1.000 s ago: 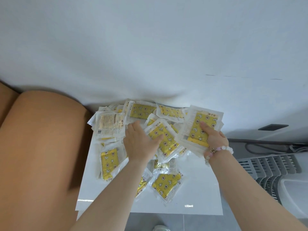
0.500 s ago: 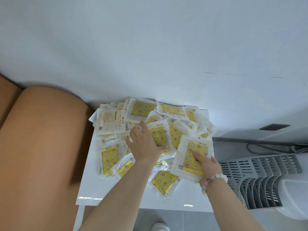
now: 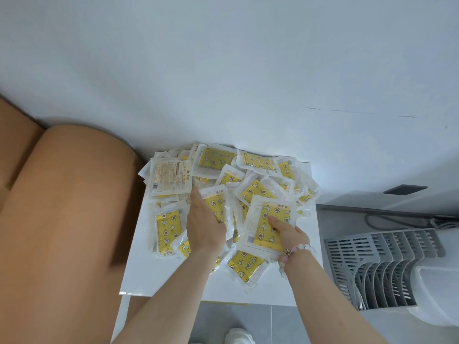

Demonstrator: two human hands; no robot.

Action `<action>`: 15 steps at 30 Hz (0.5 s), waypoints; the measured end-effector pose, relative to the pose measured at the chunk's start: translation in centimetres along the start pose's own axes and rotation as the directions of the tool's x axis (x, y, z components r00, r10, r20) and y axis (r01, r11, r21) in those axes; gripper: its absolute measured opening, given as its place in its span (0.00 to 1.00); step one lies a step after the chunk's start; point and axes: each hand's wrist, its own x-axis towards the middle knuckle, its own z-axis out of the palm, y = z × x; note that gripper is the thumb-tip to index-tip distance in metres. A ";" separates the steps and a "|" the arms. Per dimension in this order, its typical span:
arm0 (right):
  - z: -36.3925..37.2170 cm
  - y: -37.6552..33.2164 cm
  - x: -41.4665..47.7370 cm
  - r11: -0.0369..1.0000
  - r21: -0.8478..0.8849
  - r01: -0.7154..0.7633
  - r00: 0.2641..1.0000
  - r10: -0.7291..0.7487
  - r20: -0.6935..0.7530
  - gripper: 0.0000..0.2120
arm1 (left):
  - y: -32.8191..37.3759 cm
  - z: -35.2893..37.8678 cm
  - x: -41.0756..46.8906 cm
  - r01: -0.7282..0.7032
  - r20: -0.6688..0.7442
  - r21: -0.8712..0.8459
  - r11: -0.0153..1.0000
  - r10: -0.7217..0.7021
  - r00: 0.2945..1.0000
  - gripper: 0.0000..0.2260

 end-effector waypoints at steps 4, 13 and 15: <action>-0.1 0.2 -0.6 1.000 -0.021 -0.018 0.999 0.017 -0.040 0.13 | -1.6 -0.7 0.3 0.098 0.108 -0.089 0.991 -0.088 0.990 0.28; -0.5 -2.6 -6.7 0.991 -0.134 -0.018 1.000 0.021 0.016 0.16 | -0.9 -7.0 -1.1 0.312 0.402 -0.469 0.826 -0.115 0.908 0.16; -0.1 -3.8 -9.1 0.987 -0.160 0.013 0.998 -0.004 0.057 0.16 | 0.2 -9.3 -1.8 0.324 0.407 -0.531 0.783 -0.100 0.908 0.17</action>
